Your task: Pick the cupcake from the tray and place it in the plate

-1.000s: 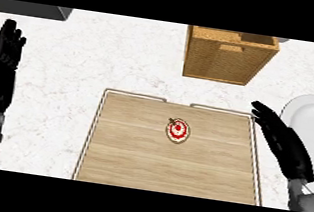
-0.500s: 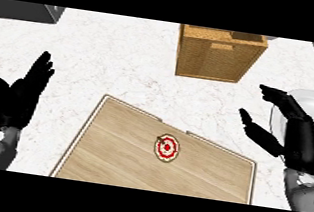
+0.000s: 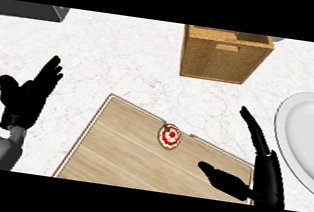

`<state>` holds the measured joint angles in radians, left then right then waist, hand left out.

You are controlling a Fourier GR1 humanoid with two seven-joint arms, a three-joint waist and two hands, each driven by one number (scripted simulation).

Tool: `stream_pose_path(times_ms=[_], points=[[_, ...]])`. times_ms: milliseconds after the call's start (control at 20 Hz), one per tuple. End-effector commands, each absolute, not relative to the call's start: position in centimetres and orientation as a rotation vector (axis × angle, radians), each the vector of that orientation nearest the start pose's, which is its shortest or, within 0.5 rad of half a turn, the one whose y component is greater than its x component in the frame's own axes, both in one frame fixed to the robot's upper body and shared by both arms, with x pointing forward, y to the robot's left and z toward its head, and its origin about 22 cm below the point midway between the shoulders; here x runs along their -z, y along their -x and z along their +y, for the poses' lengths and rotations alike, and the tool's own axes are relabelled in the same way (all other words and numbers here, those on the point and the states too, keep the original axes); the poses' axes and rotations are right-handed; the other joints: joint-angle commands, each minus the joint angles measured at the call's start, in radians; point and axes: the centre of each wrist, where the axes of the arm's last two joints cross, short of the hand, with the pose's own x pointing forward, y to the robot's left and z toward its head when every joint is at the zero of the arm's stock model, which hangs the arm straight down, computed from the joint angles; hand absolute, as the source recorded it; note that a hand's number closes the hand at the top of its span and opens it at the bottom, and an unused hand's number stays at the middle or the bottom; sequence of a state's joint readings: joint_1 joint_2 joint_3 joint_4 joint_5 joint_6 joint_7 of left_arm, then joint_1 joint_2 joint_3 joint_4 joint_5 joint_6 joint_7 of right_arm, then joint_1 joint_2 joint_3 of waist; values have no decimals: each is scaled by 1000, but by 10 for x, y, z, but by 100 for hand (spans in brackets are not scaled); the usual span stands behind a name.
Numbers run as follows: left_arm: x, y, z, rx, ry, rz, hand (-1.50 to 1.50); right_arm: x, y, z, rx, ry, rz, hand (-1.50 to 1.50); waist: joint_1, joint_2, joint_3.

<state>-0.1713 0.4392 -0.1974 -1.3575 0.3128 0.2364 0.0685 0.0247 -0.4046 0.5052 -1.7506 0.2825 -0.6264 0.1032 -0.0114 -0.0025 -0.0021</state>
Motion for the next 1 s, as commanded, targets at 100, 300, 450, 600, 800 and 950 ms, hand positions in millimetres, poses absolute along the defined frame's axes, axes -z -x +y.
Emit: stream_pose_path(times_ms=[100,300,450,600,800,950], points=[[-14,-280,295,69,-178,-1411,0,-57,-192,-185,-487,610,-1622,-150,9,0,1],[-27,-289,289,75,-177,-1412,0,-69,-194,-154,-552,584,-1562,-150,11,2,1],[-17,-276,291,76,-178,-1402,0,-89,-189,-160,-615,591,-1461,-150,11,0,1],[-23,-277,282,94,-178,-1406,0,-103,-205,-149,-694,566,-1374,-150,16,0,1],[-30,-299,277,90,-178,-1397,0,-79,-212,-122,-764,665,-1313,-150,11,3,2],[-24,-276,293,81,-187,-1392,0,-76,-223,-128,-821,698,-1220,-150,18,2,2]])
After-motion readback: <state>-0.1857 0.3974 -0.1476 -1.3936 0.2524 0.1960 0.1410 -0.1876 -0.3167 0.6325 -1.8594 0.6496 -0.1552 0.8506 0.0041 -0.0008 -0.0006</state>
